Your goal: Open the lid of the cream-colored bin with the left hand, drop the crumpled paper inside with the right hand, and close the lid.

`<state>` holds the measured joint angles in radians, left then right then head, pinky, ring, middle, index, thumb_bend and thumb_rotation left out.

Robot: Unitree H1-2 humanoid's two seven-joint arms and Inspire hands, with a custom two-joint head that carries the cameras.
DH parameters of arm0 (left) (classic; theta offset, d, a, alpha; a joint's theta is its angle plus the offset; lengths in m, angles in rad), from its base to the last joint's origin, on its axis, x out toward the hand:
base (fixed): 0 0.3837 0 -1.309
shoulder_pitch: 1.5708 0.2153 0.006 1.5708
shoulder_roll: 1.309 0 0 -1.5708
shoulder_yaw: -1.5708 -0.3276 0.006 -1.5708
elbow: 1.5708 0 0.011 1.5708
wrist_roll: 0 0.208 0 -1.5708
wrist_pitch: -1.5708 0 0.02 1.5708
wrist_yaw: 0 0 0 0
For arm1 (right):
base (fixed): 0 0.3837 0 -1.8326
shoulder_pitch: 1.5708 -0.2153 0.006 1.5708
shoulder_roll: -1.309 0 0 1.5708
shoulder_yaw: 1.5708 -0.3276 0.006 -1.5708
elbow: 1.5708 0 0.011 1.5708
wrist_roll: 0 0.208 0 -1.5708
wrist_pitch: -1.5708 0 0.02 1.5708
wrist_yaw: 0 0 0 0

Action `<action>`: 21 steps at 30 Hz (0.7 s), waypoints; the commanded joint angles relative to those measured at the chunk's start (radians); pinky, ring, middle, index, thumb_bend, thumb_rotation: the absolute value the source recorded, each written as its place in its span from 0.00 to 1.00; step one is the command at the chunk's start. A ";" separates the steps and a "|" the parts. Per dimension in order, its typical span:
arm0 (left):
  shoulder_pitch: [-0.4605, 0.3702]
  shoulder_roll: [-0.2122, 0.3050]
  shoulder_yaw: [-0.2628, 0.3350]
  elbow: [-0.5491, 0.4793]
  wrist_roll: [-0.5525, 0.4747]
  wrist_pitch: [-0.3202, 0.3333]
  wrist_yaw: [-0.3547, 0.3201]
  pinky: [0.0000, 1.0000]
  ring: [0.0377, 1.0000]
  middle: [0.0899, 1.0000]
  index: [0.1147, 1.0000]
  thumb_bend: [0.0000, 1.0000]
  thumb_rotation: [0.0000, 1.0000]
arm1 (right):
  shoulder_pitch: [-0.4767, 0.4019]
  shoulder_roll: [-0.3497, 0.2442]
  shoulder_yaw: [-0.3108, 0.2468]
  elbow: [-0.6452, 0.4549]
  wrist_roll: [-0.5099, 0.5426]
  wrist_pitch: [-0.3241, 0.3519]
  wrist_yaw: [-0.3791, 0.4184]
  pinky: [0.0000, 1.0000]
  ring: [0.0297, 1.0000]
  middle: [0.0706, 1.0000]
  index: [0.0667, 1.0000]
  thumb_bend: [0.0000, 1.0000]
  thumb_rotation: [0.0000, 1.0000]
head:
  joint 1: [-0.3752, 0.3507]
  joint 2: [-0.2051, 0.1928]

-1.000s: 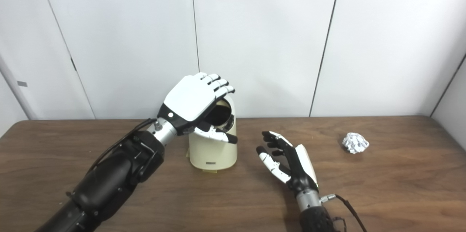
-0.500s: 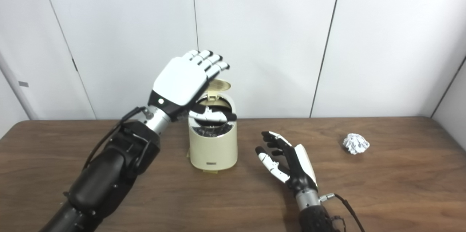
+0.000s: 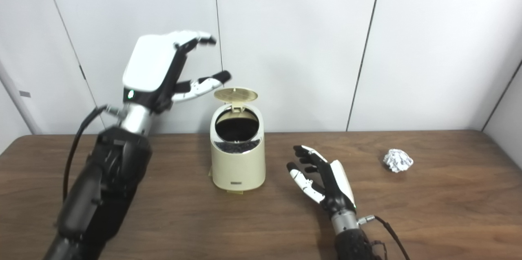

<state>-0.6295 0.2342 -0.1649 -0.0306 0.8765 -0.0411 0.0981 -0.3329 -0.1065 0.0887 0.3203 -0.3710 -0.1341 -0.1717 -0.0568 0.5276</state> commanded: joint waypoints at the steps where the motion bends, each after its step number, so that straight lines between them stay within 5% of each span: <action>1: 0.014 -0.008 0.034 -0.013 -0.068 -0.032 0.058 0.49 0.61 0.66 0.67 0.49 0.78 | -0.021 -0.009 -0.009 -0.044 -0.001 -0.026 -0.018 0.69 0.77 0.77 0.77 0.20 0.68 | -0.001 0.001; 5: 0.116 -0.026 0.083 -0.044 -0.189 -0.053 0.063 0.56 0.68 0.71 0.71 0.55 0.87 | -0.014 -0.013 -0.003 -0.092 -0.021 -0.027 -0.020 0.69 0.77 0.77 0.77 0.22 0.76 | -0.002 0.011; 11: 0.235 -0.043 0.119 -0.023 -0.353 -0.130 0.068 0.60 0.72 0.73 0.74 0.55 0.95 | -0.009 -0.022 0.005 -0.134 -0.055 -0.012 -0.015 0.69 0.77 0.77 0.77 0.22 0.74 | 0.002 0.015; 17: 0.319 -0.045 0.111 -0.018 -0.380 -0.138 0.057 0.65 0.75 0.75 0.77 0.51 1.00 | -0.003 -0.041 0.011 -0.176 -0.094 -0.018 -0.016 0.68 0.77 0.78 0.77 0.21 0.73 | -0.001 0.020; 21: 0.356 -0.048 0.105 -0.003 -0.386 -0.145 0.057 0.67 0.76 0.77 0.78 0.51 1.00 | 0.000 -0.065 0.024 -0.256 -0.181 0.047 0.004 0.67 0.77 0.78 0.77 0.25 0.79 | -0.012 0.031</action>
<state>-0.2457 0.1823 -0.0618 -0.0332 0.5014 -0.1503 0.1432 -0.2940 -0.1521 0.1124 0.1287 -0.5166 -0.1079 -0.1724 -0.0674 0.5583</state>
